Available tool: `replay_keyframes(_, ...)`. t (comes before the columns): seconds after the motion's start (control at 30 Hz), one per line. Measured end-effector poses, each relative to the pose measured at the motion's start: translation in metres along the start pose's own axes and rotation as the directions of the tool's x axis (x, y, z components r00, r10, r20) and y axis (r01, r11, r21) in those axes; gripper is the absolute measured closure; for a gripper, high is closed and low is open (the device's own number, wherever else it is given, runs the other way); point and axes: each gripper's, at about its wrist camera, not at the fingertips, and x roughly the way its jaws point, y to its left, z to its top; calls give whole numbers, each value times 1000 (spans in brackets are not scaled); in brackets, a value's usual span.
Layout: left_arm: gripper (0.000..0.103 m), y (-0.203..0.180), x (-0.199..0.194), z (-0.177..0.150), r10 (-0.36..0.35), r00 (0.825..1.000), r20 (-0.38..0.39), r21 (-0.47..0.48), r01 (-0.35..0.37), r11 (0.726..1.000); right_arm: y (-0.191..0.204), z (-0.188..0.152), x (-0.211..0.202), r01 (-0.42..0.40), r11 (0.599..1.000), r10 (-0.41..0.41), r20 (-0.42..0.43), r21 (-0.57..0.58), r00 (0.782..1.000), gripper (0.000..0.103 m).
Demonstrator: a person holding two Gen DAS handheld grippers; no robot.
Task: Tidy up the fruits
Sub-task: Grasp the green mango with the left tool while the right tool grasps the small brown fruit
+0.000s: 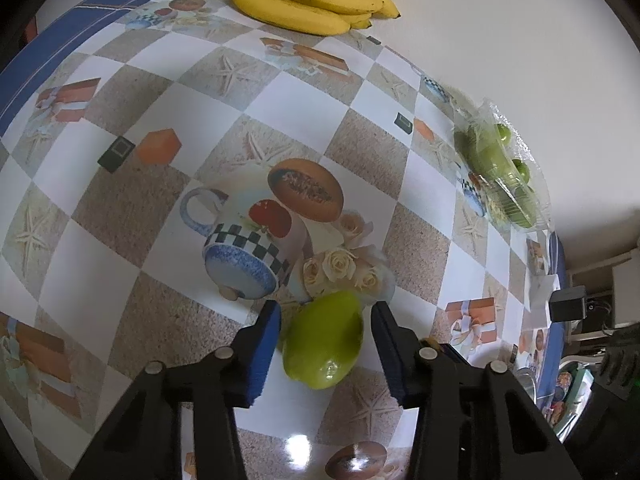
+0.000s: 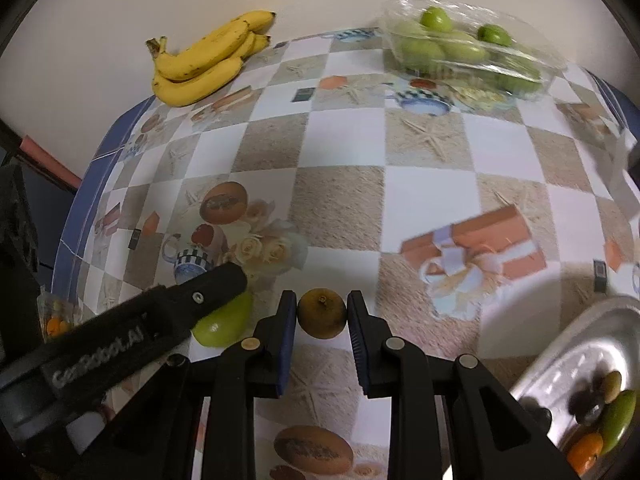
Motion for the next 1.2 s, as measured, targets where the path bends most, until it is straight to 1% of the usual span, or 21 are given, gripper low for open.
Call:
replay_keyframes(0.07, 53, -1, 1, -1, -2, 1000, -4, 3, 2, 1000, -3, -1, -3, -2, 1000, 2, -2, 13, 1000, 76)
replay_keyframes(0.3, 60, -4, 1, -3, 14, 1000, -8, 14, -14, 1000, -8, -3, -12, -2, 999, 2, 0, 43, 1000, 76)
replay_keyframes(0.53, 61, -5, -2, -5, 22, 1000, -5, 15, -21, 1000, -7, -3, -19, -15, 999, 14, 12, 48, 1000, 76)
replay_keyframes(0.73, 61, -7, -17, -3, 12, 999, 32, 20, -13, 1000, -9, -3, -28, -26, 998, 25, 28, 61, 999, 76)
replay_keyframes(1.03, 61, -13, -33, -7, 7, 998, 58, 37, -9, 999, -11, -11, -34, 15, 998, -16, 10, 67, 1000, 76)
replay_keyframes(1.2, 61, -18, -42, -10, -4, 998, 70, 54, 0, 999, -14, -15, -47, 20, 997, -22, 29, 75, 999, 76)
